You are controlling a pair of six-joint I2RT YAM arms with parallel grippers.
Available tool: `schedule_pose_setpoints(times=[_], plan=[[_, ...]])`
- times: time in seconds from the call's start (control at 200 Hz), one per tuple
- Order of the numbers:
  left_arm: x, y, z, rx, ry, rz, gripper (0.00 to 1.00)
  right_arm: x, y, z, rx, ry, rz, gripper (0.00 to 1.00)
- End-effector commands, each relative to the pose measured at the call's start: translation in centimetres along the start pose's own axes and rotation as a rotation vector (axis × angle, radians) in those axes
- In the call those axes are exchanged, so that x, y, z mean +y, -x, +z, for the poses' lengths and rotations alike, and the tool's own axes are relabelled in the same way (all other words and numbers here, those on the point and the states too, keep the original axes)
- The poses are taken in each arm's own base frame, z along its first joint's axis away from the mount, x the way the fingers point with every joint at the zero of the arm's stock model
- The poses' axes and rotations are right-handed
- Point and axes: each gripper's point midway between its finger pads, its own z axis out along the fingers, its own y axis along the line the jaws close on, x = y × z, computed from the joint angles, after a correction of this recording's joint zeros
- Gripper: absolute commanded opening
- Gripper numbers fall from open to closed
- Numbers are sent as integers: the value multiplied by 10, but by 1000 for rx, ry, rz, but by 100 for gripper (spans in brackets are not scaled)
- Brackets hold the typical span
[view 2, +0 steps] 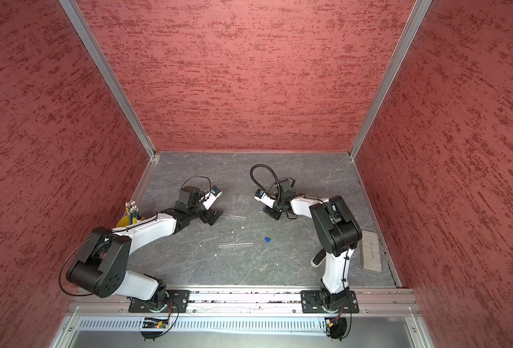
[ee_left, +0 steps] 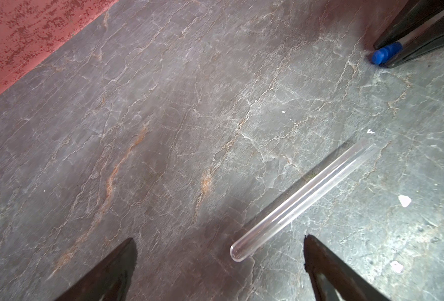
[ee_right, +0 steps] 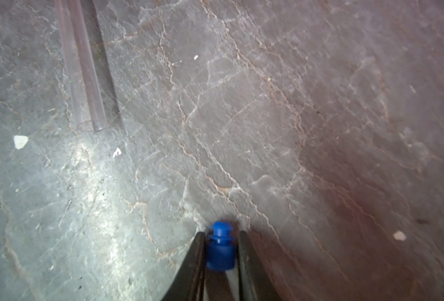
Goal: Insert stoppers into test tubes
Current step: Pick up the stopper from the center of the board.
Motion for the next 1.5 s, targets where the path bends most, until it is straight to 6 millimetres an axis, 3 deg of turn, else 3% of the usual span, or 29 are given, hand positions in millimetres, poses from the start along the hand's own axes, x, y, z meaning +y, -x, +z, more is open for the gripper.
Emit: schedule_pose_setpoints(times=[0.0, 0.13, 0.25, 0.706, 1.247, 1.493], plan=[[1, 6, 3, -6, 1, 19, 99, 2, -15, 6, 70, 2, -11, 23], [1, 6, 3, -6, 0, 20, 100, 2, -14, 4, 71, -1, -20, 21], [1, 6, 4, -5, 0, 21, 100, 5, -17, 5, 84, 15, -19, 29], [-1, 4, 5, 9, 0, 28, 99, 8, -25, 1, 114, 15, -30, 32], [-2, 2, 8, 20, 4, 39, 100, 14, -32, -4, 120, 29, -17, 31], [-1, 1, 8, 23, 9, 43, 100, 11, -29, -2, 114, 30, -12, 25]])
